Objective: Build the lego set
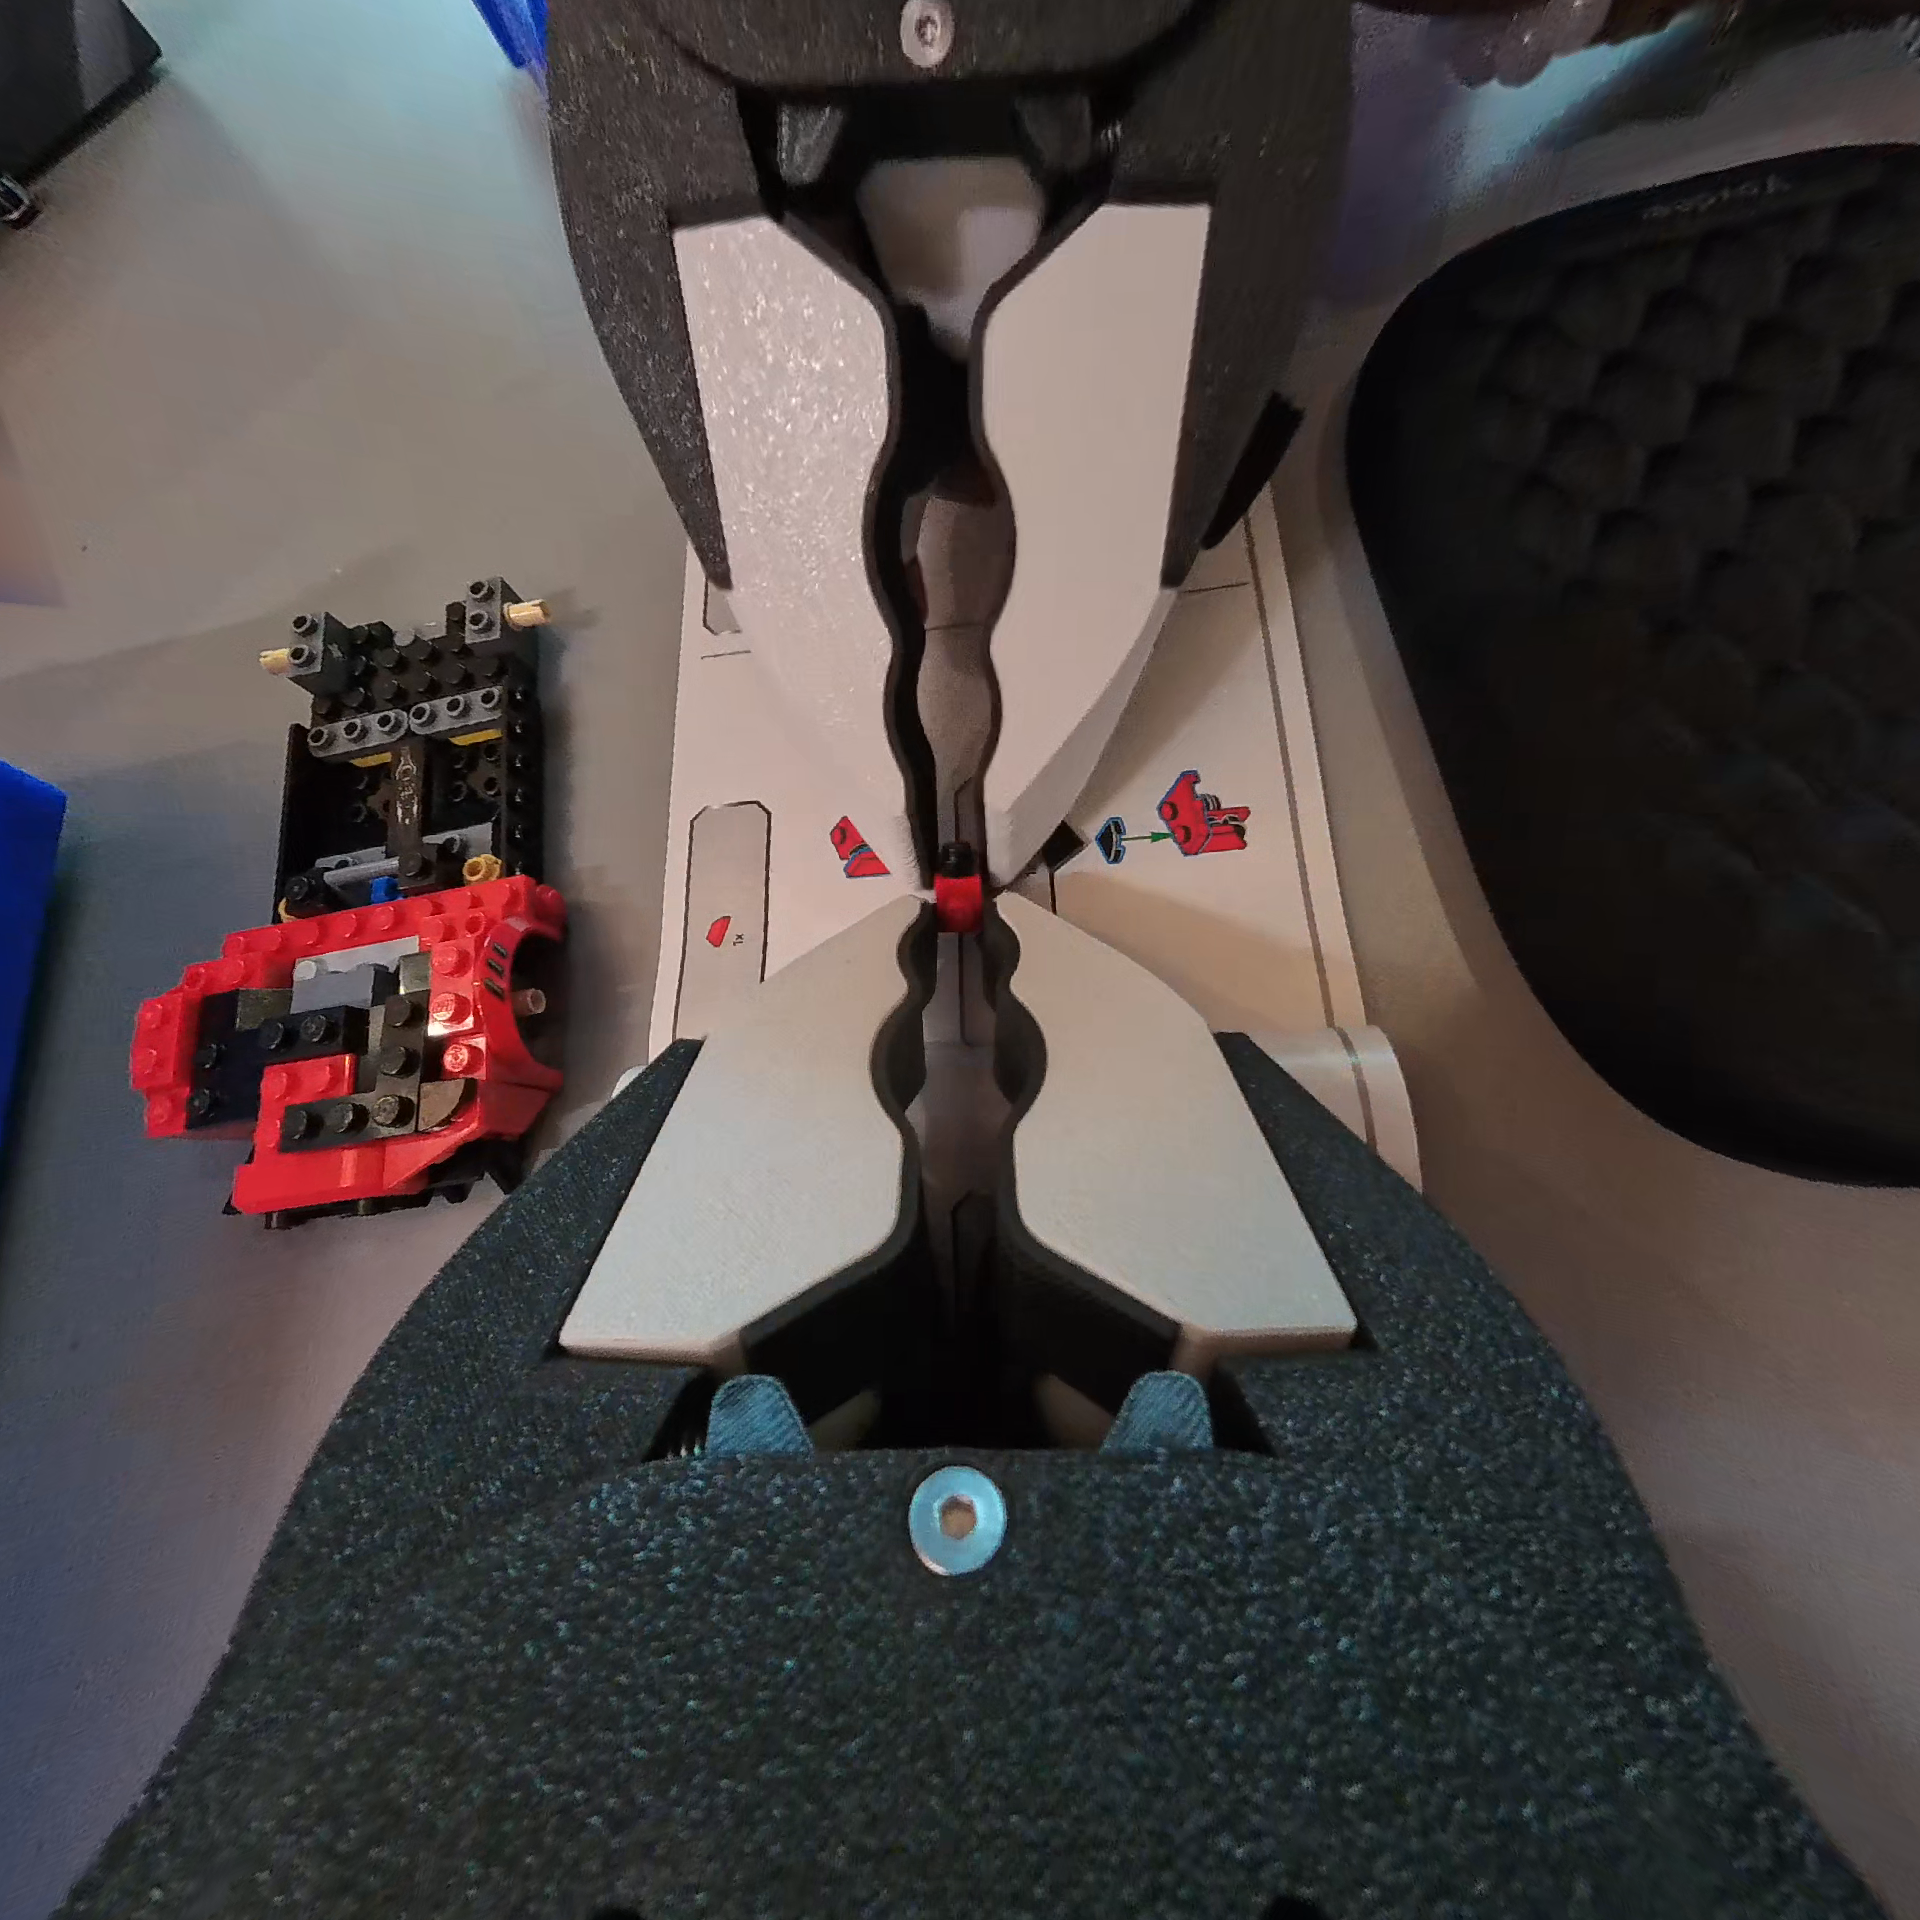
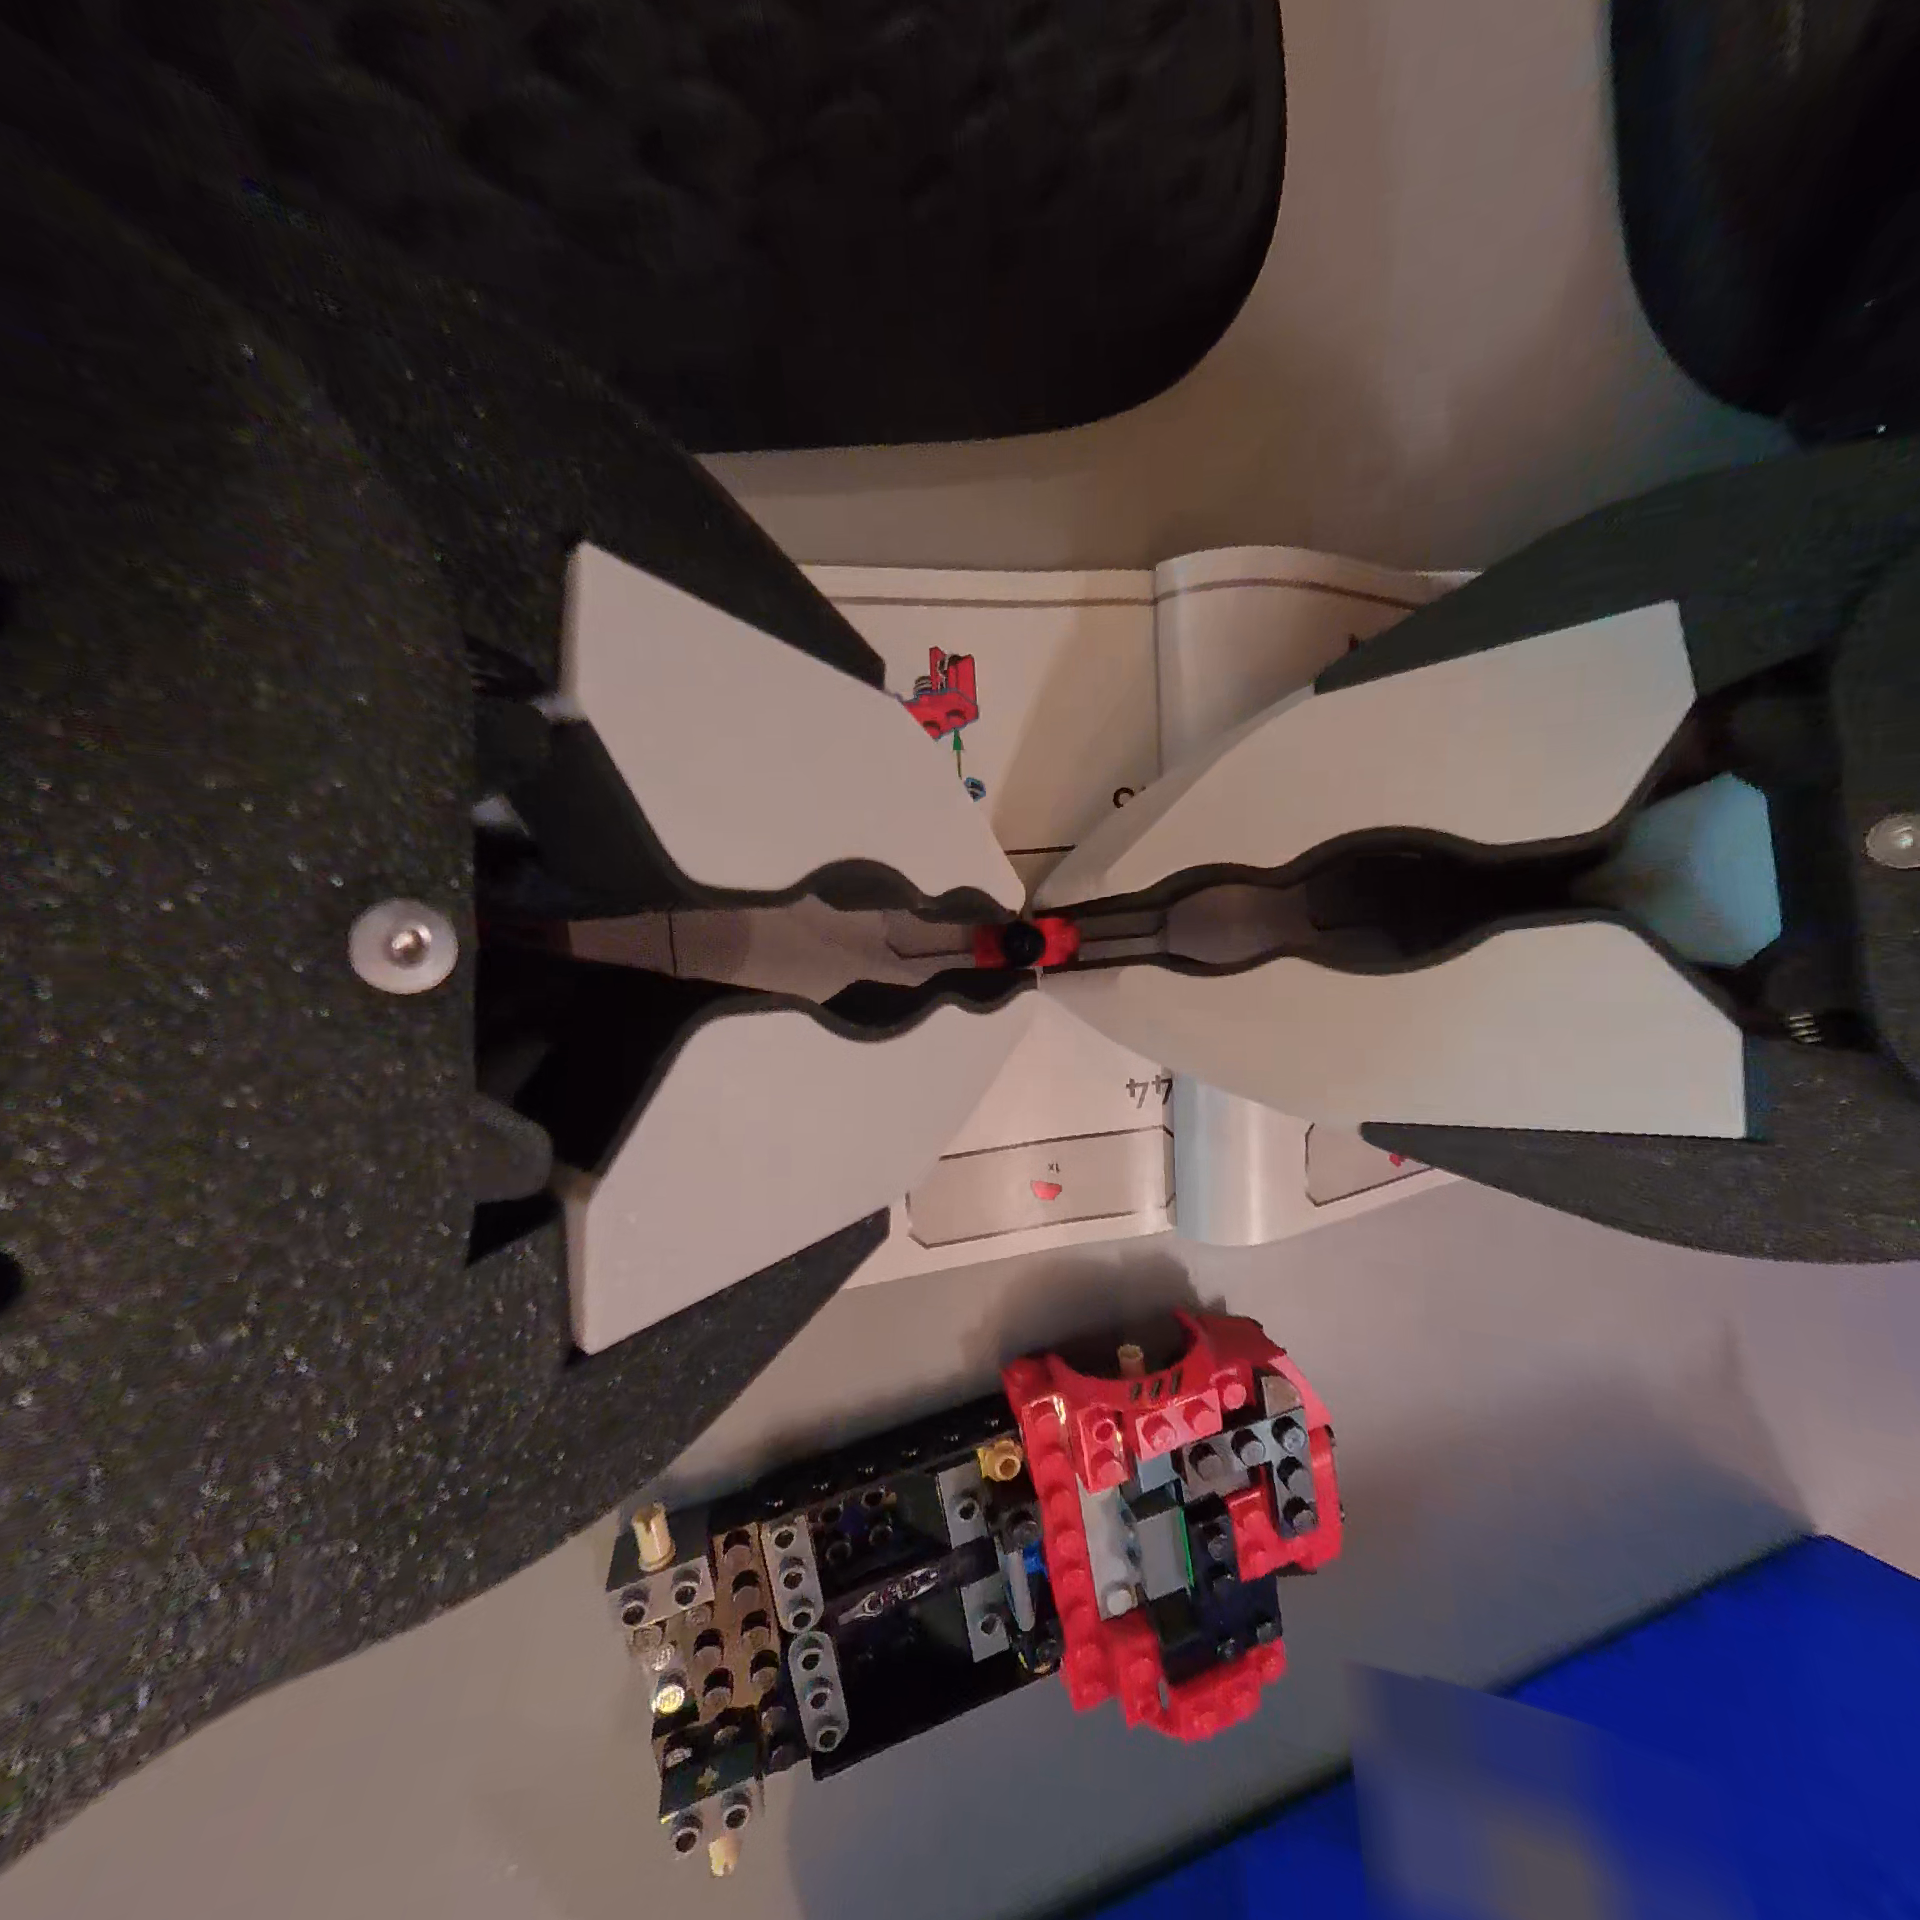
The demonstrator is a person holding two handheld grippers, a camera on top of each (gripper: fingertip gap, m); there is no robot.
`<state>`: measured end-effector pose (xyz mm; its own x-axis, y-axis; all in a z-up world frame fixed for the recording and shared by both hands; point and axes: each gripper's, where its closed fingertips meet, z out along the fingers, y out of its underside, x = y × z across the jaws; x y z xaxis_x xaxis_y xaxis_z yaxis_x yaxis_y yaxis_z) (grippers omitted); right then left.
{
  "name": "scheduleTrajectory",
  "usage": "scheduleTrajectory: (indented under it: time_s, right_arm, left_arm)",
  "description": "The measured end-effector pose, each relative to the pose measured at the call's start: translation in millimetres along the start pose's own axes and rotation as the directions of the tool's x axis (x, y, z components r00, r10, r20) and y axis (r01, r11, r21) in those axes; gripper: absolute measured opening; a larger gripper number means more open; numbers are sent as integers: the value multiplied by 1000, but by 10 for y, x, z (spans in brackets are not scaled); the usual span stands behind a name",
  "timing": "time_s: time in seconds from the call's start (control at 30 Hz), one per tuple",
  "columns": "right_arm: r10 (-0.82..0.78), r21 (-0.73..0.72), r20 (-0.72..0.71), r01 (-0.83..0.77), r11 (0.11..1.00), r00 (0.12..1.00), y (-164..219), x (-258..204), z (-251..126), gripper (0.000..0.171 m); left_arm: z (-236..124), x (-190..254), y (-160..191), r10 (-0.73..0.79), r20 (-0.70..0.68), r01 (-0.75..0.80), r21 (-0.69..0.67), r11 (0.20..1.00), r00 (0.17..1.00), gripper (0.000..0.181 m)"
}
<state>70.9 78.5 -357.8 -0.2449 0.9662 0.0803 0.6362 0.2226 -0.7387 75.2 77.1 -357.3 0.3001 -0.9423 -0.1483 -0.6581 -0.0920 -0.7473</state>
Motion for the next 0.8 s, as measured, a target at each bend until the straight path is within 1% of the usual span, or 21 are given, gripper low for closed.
scheduleTrajectory:
  time_s: [0.07,0.1,0.17,0.23,0.33,0.4,0.6,0.63,0.67,0.77,0.8]
  right_arm:
    - [13,-1,14,-13,1000,1000,-4,-3,-14,8]
    - [12,-25,17,-12,1000,1000,6,-4,-24,8]
    - [-29,-123,-2,29,992,1000,58,10,-55,8]
    - [-70,-205,-12,66,977,997,62,13,-78,8]
    - [-68,-245,26,73,967,997,44,-42,-42,8]
    - [-65,-237,30,70,969,997,35,-35,-37,8]
    - [-22,-181,37,29,983,999,11,-46,-10,8]
    - [-15,-177,39,21,984,999,7,-45,-6,8]
    - [-12,-178,40,19,984,999,8,-43,-2,8]
    - [-22,-178,45,30,984,999,-5,-53,12,8]
    - [-20,-171,40,27,985,999,-8,-45,14,8]
  left_arm:
    - [-1,3,-2,-1,-4,1,1,1000,1000,7]
    - [-2,1,-3,-5,-6,5,1,1000,1000,8]
    - [-6,5,-12,-10,-17,10,6,1000,1000,18]
    - [-7,38,-25,9,-36,-8,12,1000,999,17]
    - [4,51,-52,42,-26,-41,23,999,999,13]
    - [2,43,-46,46,-22,-46,22,999,999,8]
    - [-24,40,-28,10,-46,-9,20,1000,999,7]
    - [-30,37,-31,2,-49,-1,23,1000,999,9]
    - [-35,26,-37,-8,-46,9,27,1000,999,16]
    - [-48,36,-26,-21,-61,22,19,1000,998,7]
    - [-51,34,-22,-24,-60,25,19,999,998,7]
